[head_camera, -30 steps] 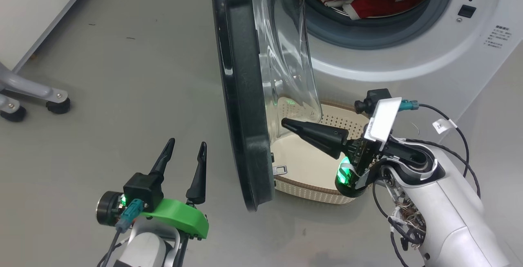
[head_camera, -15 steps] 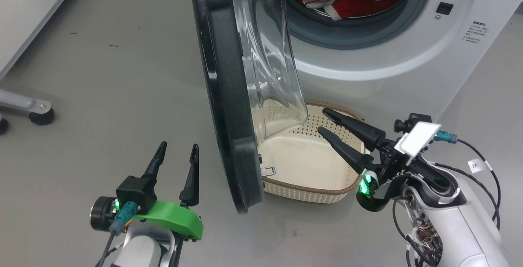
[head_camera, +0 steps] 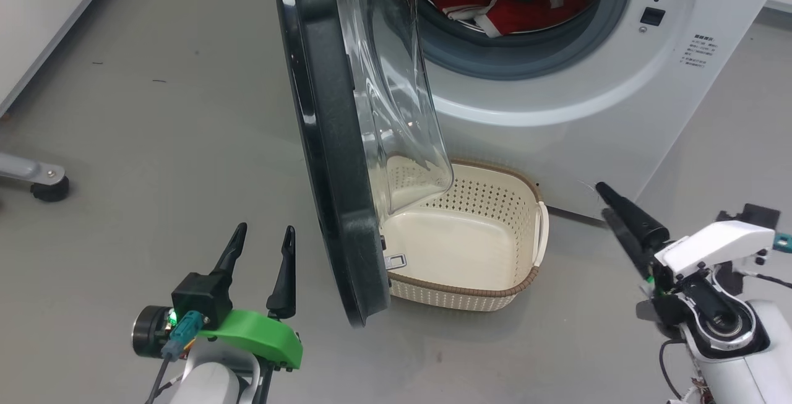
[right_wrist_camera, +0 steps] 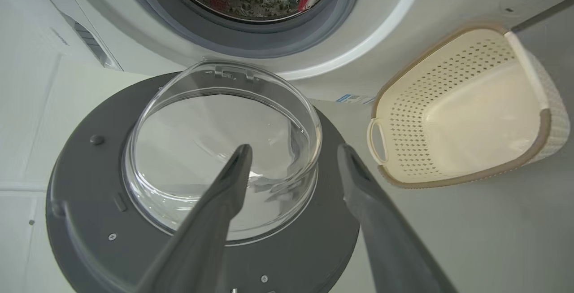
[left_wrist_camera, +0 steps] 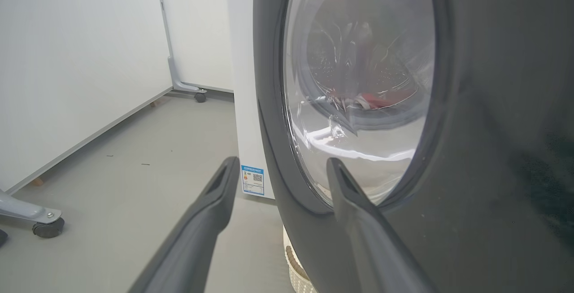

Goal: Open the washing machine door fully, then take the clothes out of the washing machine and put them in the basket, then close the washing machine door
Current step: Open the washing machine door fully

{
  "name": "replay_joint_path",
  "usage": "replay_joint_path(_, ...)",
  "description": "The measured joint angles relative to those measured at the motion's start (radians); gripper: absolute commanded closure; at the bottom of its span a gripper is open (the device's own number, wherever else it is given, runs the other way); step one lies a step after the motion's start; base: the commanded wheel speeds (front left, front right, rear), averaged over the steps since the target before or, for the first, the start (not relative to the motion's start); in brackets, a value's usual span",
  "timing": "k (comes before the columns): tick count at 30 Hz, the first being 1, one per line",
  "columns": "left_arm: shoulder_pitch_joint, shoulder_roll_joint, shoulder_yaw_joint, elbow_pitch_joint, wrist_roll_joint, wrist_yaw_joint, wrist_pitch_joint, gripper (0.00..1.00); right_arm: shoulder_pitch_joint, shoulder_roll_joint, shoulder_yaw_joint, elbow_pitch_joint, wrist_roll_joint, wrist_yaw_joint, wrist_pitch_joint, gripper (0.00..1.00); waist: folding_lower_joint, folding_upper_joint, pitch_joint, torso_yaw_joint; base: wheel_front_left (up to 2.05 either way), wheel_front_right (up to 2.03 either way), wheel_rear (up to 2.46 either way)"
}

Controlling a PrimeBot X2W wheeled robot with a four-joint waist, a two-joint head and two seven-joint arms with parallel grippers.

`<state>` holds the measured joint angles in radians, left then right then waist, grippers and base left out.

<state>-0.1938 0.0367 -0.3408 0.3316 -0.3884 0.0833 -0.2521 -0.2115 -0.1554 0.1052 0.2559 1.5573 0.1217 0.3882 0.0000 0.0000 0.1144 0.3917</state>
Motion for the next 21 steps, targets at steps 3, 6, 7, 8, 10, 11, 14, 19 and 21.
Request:
replay_joint_path(3,0.0,0.0,0.006,0.001,-0.002,0.001,0.0,0.0,0.014,-0.033,0.006,-0.038,-0.12,0.0,-0.083,0.0,0.0,0.0,-0.001,-0.003,0.0,0.0,0.0)
replay_joint_path(6,0.001,0.0,0.013,0.005,-0.005,0.003,0.0,0.0,0.02,-0.057,0.037,-0.073,-0.238,0.0,-0.156,0.0,0.0,0.0,-0.003,-0.007,0.0,0.0,0.0)
replay_joint_path(7,0.002,0.0,0.013,0.006,-0.005,0.005,0.0,0.0,0.023,-0.061,0.044,-0.089,-0.27,0.0,-0.184,0.0,0.0,0.0,-0.003,-0.009,0.0,0.0,0.0)
replay_joint_path(8,0.003,0.0,0.013,0.007,-0.005,0.005,0.0,0.0,0.027,-0.069,0.055,-0.103,-0.307,0.0,-0.21,0.0,0.0,0.0,-0.003,-0.01,0.0,0.0,0.0)
replay_joint_path(10,0.006,0.0,0.013,0.009,-0.005,0.006,0.0,0.0,0.034,-0.085,0.076,-0.128,-0.384,0.0,-0.264,0.0,0.0,0.0,-0.004,-0.012,0.0,0.0,0.0)
replay_joint_path(11,0.007,0.0,0.012,0.01,-0.005,0.006,0.0,0.0,0.036,-0.093,0.086,-0.139,-0.416,0.0,-0.29,0.0,0.0,0.0,-0.004,-0.013,0.0,0.0,0.0)
replay_joint_path(14,0.008,0.0,0.013,0.012,-0.005,0.006,0.0,0.0,0.037,-0.122,0.118,-0.169,-0.532,0.0,-0.374,0.0,0.0,0.0,-0.005,-0.015,0.0,0.0,0.0)
replay_joint_path(19,0.008,0.0,0.016,0.012,-0.005,0.008,0.0,0.0,0.037,-0.176,0.144,-0.19,-0.743,0.0,-0.538,0.0,0.0,0.0,-0.007,-0.016,0.0,0.0,0.0)
replay_joint_path(21,0.008,0.0,0.017,0.013,-0.005,0.009,0.0,0.0,0.038,-0.196,0.144,-0.185,-0.832,0.0,-0.597,0.0,0.0,0.0,-0.008,-0.017,0.0,0.0,0.0)
